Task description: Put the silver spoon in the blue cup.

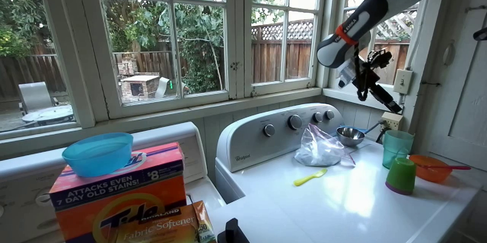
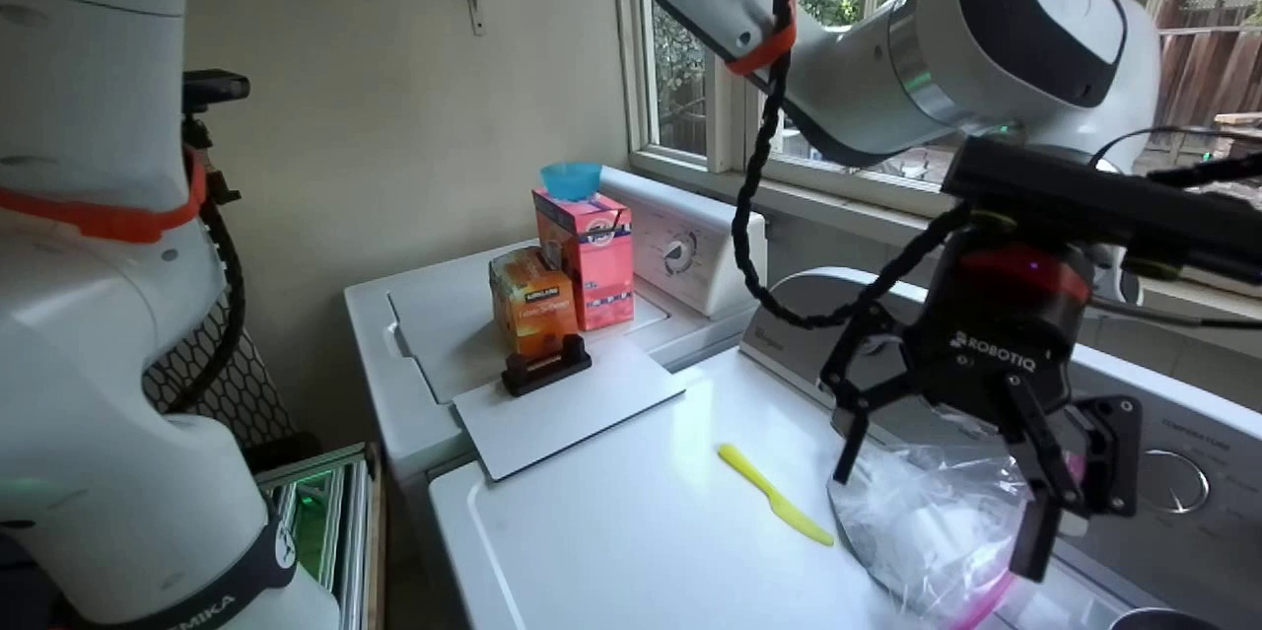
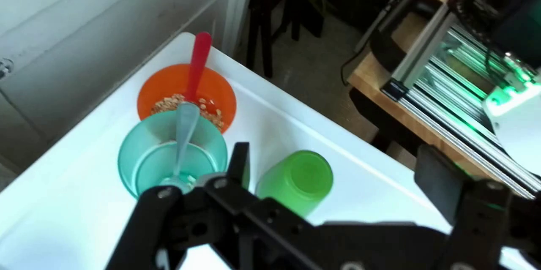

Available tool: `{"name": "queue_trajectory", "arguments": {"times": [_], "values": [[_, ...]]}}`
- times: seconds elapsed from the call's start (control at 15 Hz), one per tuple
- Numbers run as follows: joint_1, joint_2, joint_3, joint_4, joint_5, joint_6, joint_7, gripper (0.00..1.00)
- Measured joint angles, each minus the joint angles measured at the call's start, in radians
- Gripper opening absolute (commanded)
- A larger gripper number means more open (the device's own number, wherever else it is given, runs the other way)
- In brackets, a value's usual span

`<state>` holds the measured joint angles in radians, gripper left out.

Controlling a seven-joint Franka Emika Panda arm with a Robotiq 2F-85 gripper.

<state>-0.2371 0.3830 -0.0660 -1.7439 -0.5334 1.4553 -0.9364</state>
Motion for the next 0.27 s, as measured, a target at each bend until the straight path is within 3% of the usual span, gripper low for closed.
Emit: {"name": "queue_trajectory", "arguments": {"times": [0.27], "values": [[0.008, -0.008, 0.003, 0.071, 0.163, -0.051, 0.024, 1.0]]}}
